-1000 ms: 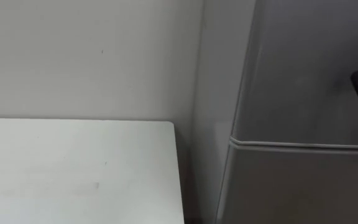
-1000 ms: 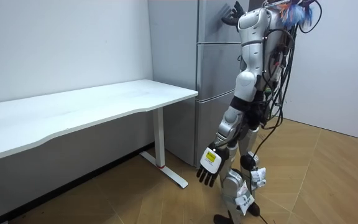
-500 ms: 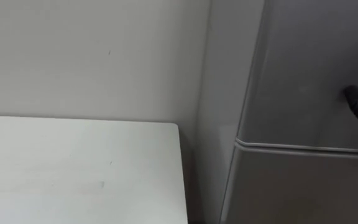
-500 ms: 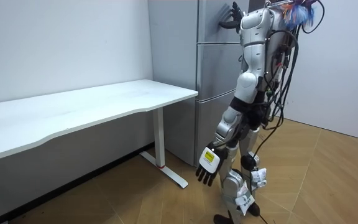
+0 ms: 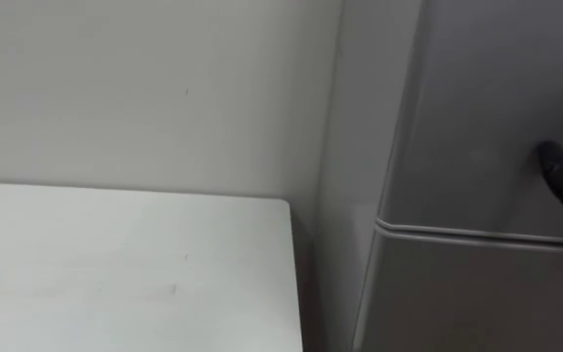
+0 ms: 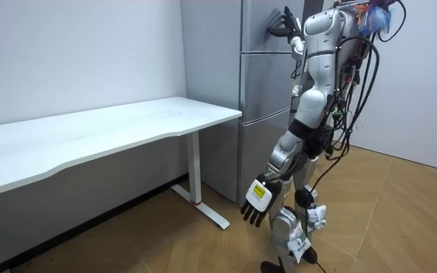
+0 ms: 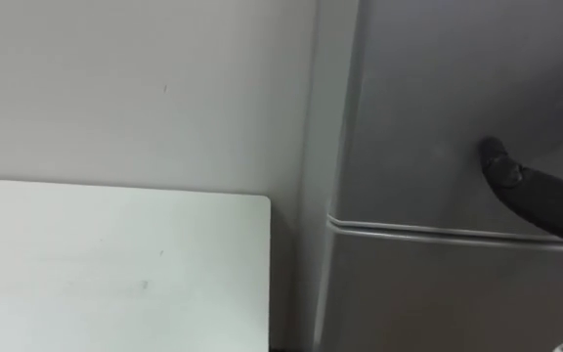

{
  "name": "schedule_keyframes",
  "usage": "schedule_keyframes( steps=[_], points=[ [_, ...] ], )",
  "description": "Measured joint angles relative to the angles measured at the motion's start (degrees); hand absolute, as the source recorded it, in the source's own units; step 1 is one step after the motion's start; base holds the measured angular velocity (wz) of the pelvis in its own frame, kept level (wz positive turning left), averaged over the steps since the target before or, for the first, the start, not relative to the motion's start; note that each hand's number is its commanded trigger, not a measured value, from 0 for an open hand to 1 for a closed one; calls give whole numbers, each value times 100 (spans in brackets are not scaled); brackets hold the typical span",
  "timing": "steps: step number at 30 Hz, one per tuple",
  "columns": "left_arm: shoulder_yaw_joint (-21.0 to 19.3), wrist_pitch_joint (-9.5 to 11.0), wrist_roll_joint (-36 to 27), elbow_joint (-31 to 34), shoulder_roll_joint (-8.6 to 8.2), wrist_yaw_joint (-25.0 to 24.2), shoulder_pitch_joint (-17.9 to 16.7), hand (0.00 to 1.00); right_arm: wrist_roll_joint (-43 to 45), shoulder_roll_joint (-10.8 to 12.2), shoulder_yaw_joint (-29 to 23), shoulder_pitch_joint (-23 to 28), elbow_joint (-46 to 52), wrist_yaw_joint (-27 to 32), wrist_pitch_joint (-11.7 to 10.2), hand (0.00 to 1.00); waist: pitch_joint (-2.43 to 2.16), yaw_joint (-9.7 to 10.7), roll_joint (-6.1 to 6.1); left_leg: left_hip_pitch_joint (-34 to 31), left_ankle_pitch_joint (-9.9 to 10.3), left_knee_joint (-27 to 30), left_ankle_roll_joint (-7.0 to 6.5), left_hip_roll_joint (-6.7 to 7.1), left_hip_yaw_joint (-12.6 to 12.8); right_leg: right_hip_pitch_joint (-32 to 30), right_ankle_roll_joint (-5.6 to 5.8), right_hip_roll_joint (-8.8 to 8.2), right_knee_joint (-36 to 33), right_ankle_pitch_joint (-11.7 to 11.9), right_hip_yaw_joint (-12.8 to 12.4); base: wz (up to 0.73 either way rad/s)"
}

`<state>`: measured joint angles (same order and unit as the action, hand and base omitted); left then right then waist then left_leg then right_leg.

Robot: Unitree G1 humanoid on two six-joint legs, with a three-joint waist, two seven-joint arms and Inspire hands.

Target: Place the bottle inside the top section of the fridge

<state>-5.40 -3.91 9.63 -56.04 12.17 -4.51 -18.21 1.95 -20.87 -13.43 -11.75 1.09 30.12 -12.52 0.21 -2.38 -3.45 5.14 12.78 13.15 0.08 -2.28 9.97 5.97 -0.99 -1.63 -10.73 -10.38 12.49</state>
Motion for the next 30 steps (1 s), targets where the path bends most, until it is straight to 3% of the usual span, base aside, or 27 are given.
schedule_keyframes(
  steps=[6, 21, 30],
  points=[
    [1, -47, 10, 119, 7, -87, -74, 0, 92, 0, -7, -95, -226, 13, -53, 0, -5, 16, 41, -59, -6, 67, -18, 12, -93, 20, 16, -19, 8, 19, 84, 7],
    [0, -17, -58, -1, 13, -119, -63, 0, -184, -27, -13, -153, -488, 42, -247, 0, -5, 88, 11, -42, -28, 70, -49, 26, -212, 96, 24, -41, 20, 43, 191, 4],
    [-155, 26, -66, 88, -1, -60, -145, 0, -520, -29, -158, -12, -347, 89, -237, 0, -83, 125, -40, -44, -41, 44, -71, 85, -235, 95, 51, -42, 33, 54, 191, 2]
  ],
)
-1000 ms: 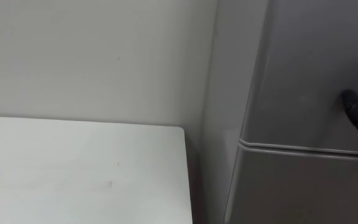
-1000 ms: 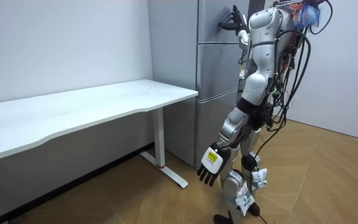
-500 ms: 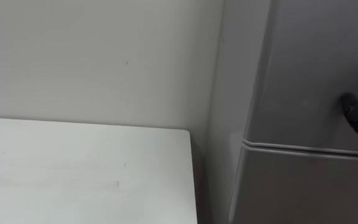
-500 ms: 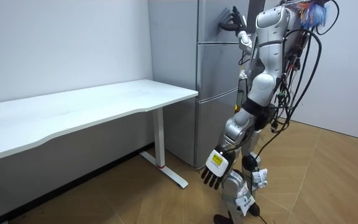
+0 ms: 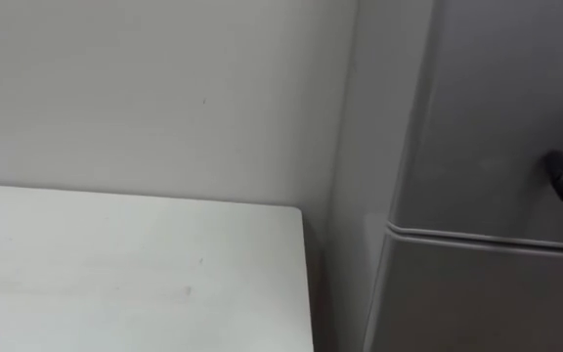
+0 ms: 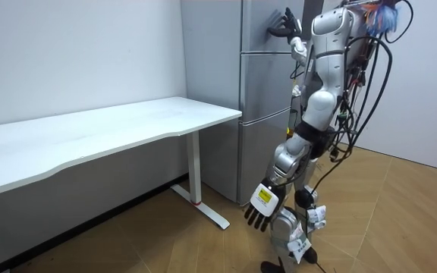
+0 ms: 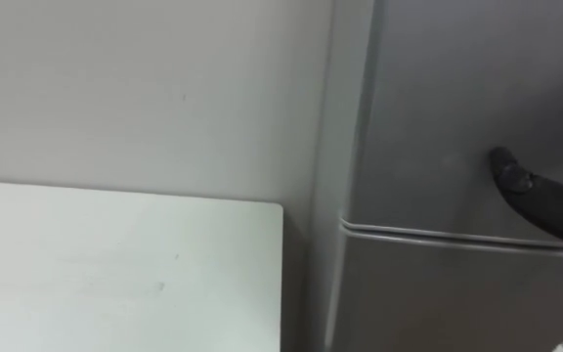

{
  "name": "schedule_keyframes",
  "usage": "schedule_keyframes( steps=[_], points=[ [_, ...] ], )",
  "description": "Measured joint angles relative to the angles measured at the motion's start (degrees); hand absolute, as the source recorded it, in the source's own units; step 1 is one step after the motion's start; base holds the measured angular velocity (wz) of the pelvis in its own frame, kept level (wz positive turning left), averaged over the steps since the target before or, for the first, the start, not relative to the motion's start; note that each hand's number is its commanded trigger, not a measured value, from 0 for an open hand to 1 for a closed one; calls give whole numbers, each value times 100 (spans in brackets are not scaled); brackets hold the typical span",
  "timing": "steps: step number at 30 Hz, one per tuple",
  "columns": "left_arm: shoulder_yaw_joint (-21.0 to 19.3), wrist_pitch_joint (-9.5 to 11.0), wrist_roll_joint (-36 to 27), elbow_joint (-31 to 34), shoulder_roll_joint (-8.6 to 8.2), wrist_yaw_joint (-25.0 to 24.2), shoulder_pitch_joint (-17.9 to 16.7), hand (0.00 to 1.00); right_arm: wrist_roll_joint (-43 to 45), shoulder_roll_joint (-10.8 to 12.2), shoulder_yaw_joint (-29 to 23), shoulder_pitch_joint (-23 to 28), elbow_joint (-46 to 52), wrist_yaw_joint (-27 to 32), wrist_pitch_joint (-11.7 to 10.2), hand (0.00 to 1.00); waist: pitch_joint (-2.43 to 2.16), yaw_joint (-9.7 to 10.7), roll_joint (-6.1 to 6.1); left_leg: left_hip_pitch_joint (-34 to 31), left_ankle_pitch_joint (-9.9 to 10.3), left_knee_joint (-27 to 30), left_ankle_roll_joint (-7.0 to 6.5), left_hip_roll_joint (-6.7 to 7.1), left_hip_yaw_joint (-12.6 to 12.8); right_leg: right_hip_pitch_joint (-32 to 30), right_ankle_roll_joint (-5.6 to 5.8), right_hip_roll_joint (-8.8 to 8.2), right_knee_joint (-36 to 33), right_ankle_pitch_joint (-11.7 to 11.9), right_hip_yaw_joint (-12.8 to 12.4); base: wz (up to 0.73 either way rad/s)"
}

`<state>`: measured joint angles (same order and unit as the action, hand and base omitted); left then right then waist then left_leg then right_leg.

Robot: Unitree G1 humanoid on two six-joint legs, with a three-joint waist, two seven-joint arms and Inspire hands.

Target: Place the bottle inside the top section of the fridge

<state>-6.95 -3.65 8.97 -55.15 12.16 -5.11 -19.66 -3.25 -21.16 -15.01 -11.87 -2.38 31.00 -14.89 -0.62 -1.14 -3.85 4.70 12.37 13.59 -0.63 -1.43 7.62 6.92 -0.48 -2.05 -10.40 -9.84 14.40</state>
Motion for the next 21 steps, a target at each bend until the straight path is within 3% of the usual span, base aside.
schedule_keyframes(
  steps=[5, 12, 13, 16, 21],
  points=[
    [-14, 8, 8, 8, 1, 5, -60, 0, -171, -27, -233, 110, 59, -90, 169, 0, -21, 106, 25, -5, 0, -9, -9, 13, -43, 61, 22, 9, 64, 21, 6, 5],
    [-237, 164, -104, 4, -5, 4, -242, 0, -637, -404, -283, 212, 90, -37, 382, 0, -17, 252, 78, 119, -10, -157, -9, 23, -11, 101, 36, 5, 67, -14, -15, -1],
    [-246, 164, -154, -2, -5, 5, -261, 0, -767, -445, -381, 270, 97, -6, 413, 0, 12, 266, 42, 174, -11, -206, -8, 23, 1, 129, 45, 1, 71, -30, -20, 0],
    [-481, 194, -188, 2, -19, 27, -275, 0, -912, -503, -842, 632, 155, 177, 504, 0, 11, 263, -3, 188, -10, -245, -6, 43, 1, 108, 52, -1, 72, -68, -15, 1],
    [-723, 205, -185, 1, -62, 181, -334, 0, -957, -504, -1535, 790, 80, 494, 631, 0, 21, 410, -1, 177, -12, -337, -3, 79, -6, 55, 72, -8, 75, -111, -31, -1]
  ],
)
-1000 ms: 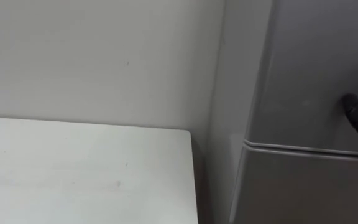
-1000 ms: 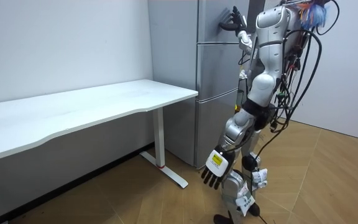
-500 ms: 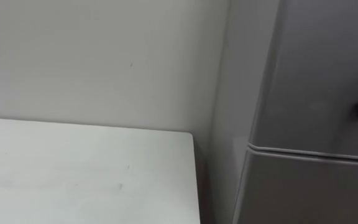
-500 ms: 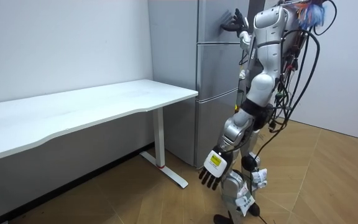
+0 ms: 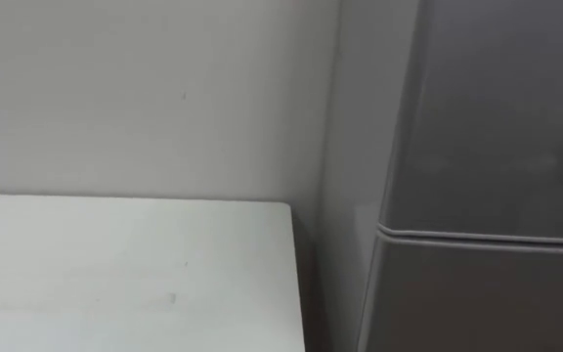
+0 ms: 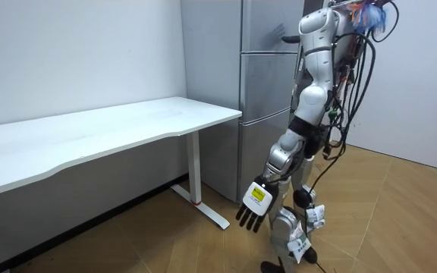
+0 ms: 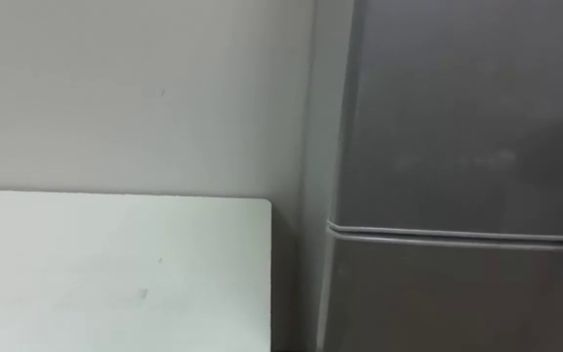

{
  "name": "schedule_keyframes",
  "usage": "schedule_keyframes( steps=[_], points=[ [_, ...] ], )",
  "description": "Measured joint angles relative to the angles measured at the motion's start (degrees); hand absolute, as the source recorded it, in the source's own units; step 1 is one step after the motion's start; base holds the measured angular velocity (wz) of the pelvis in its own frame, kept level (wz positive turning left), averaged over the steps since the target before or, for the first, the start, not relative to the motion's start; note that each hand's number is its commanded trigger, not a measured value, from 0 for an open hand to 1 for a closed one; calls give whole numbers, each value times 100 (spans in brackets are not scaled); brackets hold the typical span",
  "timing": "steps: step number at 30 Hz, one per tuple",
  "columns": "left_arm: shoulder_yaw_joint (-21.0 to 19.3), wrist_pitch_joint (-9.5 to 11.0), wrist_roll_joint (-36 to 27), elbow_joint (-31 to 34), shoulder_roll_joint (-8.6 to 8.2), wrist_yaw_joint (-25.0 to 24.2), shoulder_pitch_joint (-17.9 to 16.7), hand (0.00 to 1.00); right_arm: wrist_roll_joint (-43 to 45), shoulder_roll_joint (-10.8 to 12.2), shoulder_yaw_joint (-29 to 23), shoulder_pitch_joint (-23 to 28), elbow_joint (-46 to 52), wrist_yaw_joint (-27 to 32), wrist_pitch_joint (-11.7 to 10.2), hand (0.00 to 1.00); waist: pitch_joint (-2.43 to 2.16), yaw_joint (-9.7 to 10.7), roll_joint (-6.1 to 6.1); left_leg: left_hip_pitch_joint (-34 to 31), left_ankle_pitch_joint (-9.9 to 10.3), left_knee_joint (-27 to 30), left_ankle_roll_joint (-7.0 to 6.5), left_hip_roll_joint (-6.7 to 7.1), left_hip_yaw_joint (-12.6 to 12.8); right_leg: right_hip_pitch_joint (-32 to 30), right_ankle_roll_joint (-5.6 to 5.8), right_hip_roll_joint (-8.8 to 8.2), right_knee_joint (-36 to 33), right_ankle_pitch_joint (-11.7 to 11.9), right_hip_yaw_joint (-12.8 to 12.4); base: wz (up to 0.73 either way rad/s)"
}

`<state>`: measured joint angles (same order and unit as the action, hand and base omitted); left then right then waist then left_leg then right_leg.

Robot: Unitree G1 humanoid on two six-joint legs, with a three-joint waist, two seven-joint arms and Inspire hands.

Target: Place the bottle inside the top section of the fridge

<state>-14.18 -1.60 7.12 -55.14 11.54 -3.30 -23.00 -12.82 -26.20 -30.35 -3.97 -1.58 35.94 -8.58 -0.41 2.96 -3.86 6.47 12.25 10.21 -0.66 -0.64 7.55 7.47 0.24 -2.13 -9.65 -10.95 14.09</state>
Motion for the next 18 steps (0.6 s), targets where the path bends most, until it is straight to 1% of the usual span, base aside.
schedule_keyframes(
  steps=[3, 6, 8, 11, 14, 15, 16, 17, 18],
  points=[
    [-56, 44, 3, 5, -9, 55, 7, 0, -5, 0, -237, 139, -2, 161, -1, 0, 7, 32, -17, 8, 0, -11, 0, 1, 30, -39, 2, 0, -4, -3, -34, -7],
    [-55, 46, 0, 0, -14, 97, 28, 0, -6, 1, -250, 307, -22, 307, -1, 0, 14, 38, -40, 22, 0, -11, -1, 2, 64, -51, 2, 0, -8, -3, -88, -9],
    [-55, 46, -25, -3, -28, 165, 30, 0, -47, 2, -254, 386, -75, 345, -1, 0, 21, 34, -51, 33, 1, -11, -1, -2, 145, -61, 2, 4, -5, -3, -146, -11],
    [-56, 44, -36, -1, -38, 261, 24, 0, -184, 3, -256, 722, -270, 341, -4, 0, 25, 37, -61, 19, 20, -13, -2, -10, 150, -66, 3, 6, -1, -5, -135, 0],
    [-53, 41, -35, -8, -71, 291, 10, 0, -488, 25, -256, 988, -484, 359, 1, 0, 29, 52, -21, -2, 40, -13, -7, -12, 163, -77, 7, 3, -6, -8, -143, -1],
    [-55, 39, -24, -14, -70, 321, 2, 0, -662, 58, -256, 1001, -669, 379, 1, 0, 28, 55, -18, 1, 40, -12, -7, -15, 171, -78, 6, 6, -6, -8, -157, -3],
    [-56, 34, -21, -5, -71, 329, 6, 0, -952, 132, -264, 1077, -731, 431, 34, 0, 27, 56, -20, -5, 40, -17, -7, -16, 172, -86, 5, 8, -4, -9, -159, -3],
    [-56, 33, -21, -2, -75, 329, 5, 0, -1054, 182, -274, 1125, -733, 461, 60, 0, 27, 63, -19, -9, 39, -17, -6, -17, 172, -90, 4, 8, -6, -10, -155, 0],
    [-56, 30, -22, -2, -77, 330, 0, 0, -1248, 286, -285, 1226, -779, 474, 68, 0, 25, 77, -14, -9, 39, -16, -6, -19, 170, -90, 3, 10, -8, -10, -149, 0]
  ],
)
